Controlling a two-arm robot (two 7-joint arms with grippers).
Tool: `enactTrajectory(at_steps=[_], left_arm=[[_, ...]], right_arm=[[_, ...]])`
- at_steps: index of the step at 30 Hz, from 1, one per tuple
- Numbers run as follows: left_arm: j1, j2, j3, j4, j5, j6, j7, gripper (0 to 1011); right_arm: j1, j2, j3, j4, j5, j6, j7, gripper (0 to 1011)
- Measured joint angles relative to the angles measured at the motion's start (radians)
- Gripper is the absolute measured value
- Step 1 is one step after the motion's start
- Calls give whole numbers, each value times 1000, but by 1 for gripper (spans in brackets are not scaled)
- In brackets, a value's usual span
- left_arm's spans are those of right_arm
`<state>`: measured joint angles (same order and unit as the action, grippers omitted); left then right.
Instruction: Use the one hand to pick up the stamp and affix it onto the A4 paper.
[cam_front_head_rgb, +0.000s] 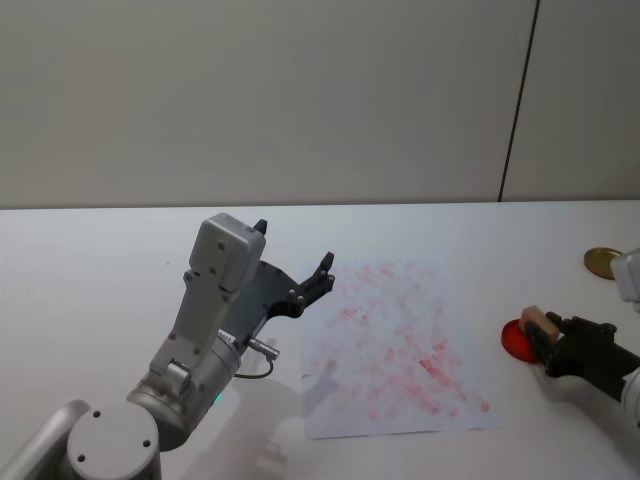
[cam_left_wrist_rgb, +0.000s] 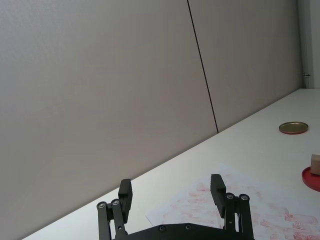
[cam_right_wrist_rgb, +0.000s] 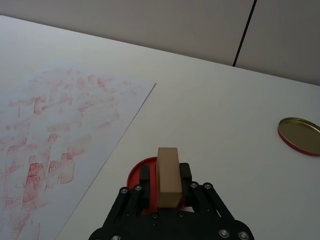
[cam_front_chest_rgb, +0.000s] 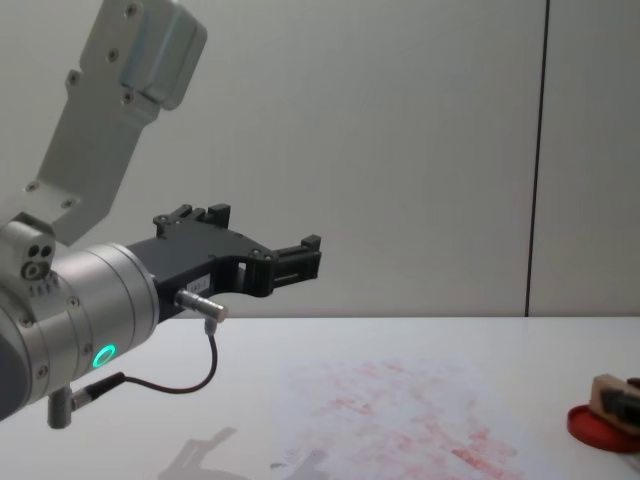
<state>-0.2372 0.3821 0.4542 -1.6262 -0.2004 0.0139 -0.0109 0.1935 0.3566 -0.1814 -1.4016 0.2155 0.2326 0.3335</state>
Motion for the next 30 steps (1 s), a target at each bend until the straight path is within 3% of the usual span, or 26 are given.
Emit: enactTrajectory(at_steps=[12,22,30], left_arm=[[0,0,0,0,0,0,0,993],[0,0,0,0,0,0,0,993],[0,0,0,0,0,0,0,993]], right_arm=[[-4,0,-2,0,4,-4,-3,666],[-6,-2,-1,-32,8,-58,-23,982],[-5,-6,-2,-70,2,-96,-42,1001]])
